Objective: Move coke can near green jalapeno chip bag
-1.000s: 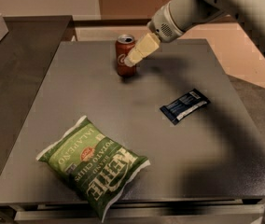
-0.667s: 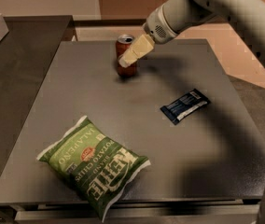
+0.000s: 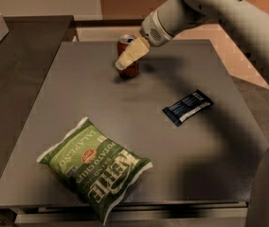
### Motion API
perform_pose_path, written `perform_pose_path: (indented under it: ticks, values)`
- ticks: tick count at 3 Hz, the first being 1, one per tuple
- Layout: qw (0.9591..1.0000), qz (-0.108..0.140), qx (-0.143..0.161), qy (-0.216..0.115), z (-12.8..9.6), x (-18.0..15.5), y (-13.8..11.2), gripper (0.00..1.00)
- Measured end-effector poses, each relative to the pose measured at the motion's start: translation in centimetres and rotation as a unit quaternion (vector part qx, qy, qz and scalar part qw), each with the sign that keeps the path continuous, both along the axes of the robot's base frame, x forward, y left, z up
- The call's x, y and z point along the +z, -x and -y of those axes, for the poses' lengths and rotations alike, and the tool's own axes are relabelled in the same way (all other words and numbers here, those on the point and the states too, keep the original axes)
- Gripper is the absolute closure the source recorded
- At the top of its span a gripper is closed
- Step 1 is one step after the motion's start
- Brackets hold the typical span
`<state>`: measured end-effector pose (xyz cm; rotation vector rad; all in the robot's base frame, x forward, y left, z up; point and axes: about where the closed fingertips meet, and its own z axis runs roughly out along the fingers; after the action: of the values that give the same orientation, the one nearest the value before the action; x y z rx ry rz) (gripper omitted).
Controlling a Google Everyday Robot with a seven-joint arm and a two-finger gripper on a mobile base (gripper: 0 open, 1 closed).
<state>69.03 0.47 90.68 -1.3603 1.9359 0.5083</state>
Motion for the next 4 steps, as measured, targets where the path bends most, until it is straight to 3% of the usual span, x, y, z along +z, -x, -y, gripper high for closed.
perform_pose_path:
  ticks: [1, 3, 4]
  values:
    - [1.0, -0.003, 0.003, 0.001, -0.6, -0.3, -0.2, 0.18]
    - [0.9999, -0.001, 0.009, -0.009, -0.2, 0.1, -0.2, 0.64]
    - [0.9993, 0.0, 0.033, -0.016, 0.8, 1.5, 1.3, 0.88]
